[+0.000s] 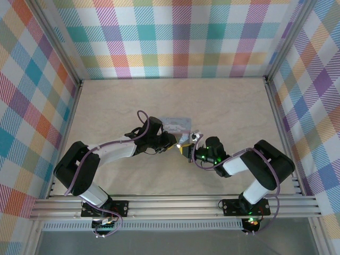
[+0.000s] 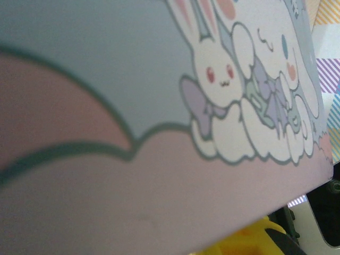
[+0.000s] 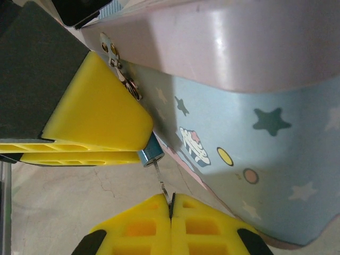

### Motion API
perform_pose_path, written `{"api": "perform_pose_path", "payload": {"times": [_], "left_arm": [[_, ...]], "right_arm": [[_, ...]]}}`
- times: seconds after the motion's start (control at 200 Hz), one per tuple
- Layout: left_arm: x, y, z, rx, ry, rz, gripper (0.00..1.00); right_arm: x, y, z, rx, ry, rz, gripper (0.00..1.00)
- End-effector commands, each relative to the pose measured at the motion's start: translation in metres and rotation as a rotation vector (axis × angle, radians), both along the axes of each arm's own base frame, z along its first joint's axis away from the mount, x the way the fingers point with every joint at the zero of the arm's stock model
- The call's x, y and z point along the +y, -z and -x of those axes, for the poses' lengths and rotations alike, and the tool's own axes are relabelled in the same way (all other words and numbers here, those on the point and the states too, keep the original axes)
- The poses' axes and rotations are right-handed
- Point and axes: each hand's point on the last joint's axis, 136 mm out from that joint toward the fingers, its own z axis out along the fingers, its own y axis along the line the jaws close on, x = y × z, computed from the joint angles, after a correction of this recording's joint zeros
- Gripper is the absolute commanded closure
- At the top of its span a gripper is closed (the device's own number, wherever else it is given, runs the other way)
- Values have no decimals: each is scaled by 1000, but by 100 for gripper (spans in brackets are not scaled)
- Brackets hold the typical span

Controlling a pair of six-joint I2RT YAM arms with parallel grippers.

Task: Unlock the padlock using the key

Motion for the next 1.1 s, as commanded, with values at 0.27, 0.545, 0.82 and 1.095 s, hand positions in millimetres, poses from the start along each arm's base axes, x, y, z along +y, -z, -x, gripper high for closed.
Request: {"api": "perform_pose_path", "payload": {"times": [0.27,0.545,0.82,1.095], "left_arm": [[-12,-32,-1,-43,39,84,82],[-13,-33,-1,-44,43,86,82],[-16,-30,0,-35,51,82,82],[-22,-30,0,-31,65,84,82]], "right_arm": [[8,-16,-22,-155,0,7,100],[9,-16,-27,-176,3,6,100],[15,-26,-27,-187,-22,-30,100],[19,-31,-32,-217,-31,-17,100]]}}
